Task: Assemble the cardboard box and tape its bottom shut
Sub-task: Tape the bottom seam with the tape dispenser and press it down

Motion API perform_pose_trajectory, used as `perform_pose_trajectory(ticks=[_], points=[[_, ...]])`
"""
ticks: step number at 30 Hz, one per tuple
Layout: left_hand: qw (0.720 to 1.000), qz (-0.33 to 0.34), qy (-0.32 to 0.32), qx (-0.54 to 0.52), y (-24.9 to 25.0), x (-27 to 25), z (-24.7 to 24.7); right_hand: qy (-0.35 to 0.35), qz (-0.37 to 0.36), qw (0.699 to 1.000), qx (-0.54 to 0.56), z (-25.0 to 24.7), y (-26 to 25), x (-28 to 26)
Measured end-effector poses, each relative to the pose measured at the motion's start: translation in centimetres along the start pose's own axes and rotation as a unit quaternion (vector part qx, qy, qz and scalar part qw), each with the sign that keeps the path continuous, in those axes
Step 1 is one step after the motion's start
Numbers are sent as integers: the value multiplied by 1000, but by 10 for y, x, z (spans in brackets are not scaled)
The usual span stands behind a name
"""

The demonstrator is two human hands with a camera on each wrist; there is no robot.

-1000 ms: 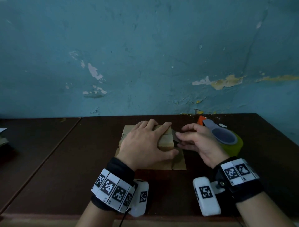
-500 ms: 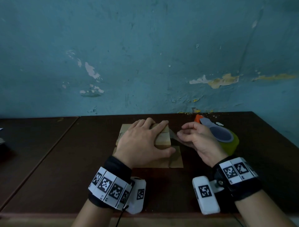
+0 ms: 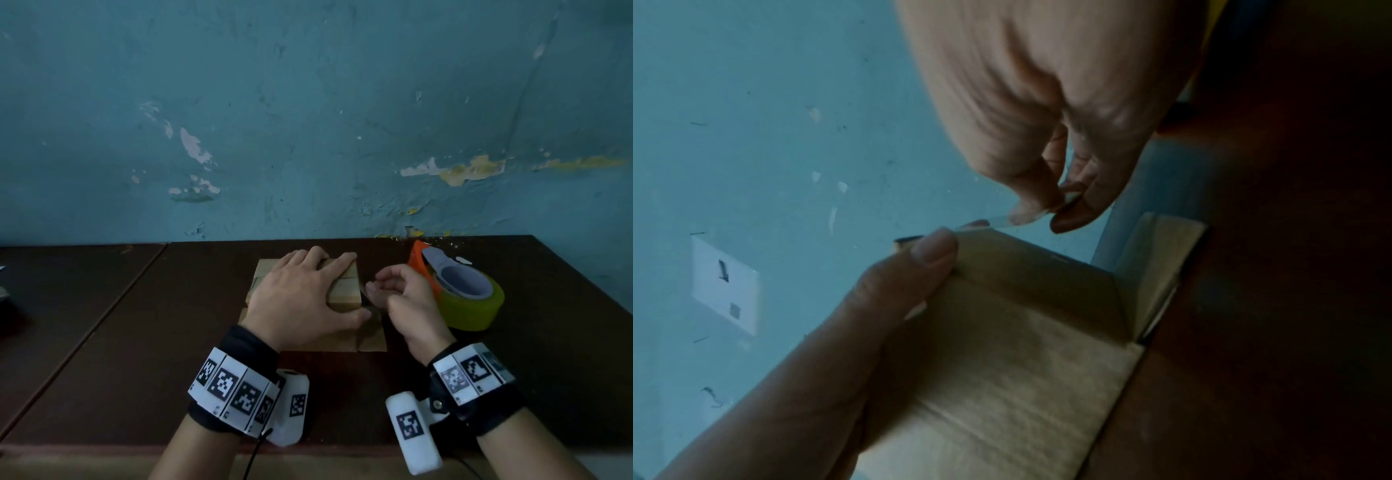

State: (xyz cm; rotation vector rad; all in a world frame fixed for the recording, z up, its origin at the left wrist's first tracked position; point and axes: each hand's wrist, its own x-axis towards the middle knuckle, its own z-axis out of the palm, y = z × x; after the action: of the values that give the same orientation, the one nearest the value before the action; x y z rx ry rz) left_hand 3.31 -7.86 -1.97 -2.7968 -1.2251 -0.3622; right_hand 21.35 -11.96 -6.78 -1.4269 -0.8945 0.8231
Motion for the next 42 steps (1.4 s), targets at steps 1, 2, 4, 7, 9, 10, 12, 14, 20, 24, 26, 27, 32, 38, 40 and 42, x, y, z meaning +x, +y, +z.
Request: perform_pose_trajectory(ticks=[1,2,4,7,9,10,12,14,20,24,26,27,32,38,40,42], points=[[1000,-1,1,0,0,0,0,3,-4,1000,0,1,1,-1],[1000,-1,2,0,0,0,0,5,-8,1000,0,3,3,-1],[1000,-1,2,-1,1,0,-1,6,-14,1000,-1,5,5,-1],[1000,0,5,-1,1,0,-1,2,-33,999,-14,11,8,-3],[1000,-1,8,-2,2,-1,0,5,-52,999,-16,14,10,-4],[1000,-1,9,-1,2,-1,0,7,-60,998,-15,16,11,-5],[1000,-1,11,2,1,0,1,12,-71,997,-21,18,12,-6],[1000,-2,11,2,1,1,1,19,-82,996,-30,20,13,-8],[1000,2,15,-1,0,-1,2,7,-82,996,-27,26,15,-14],[1000,1,18,4,0,-1,3,-8,-81,996,-26,22,9,-13],[1000,3,20,3,0,-1,3,-11,-85,996,-24,19,7,-12],[1000,3,20,0,1,-1,3,-11,-85,996,-25,18,7,-12],[1000,0,20,-6,1,-1,2,-17,-76,996,-34,20,6,-14],[1000,-1,11,-6,3,-3,-1,-33,-69,996,-47,23,5,-21],[1000,-1,10,-4,3,-2,-1,-55,-62,993,-86,22,7,-24],[1000,-3,5,-6,3,-2,-1,-80,-53,987,-129,20,8,-25]])
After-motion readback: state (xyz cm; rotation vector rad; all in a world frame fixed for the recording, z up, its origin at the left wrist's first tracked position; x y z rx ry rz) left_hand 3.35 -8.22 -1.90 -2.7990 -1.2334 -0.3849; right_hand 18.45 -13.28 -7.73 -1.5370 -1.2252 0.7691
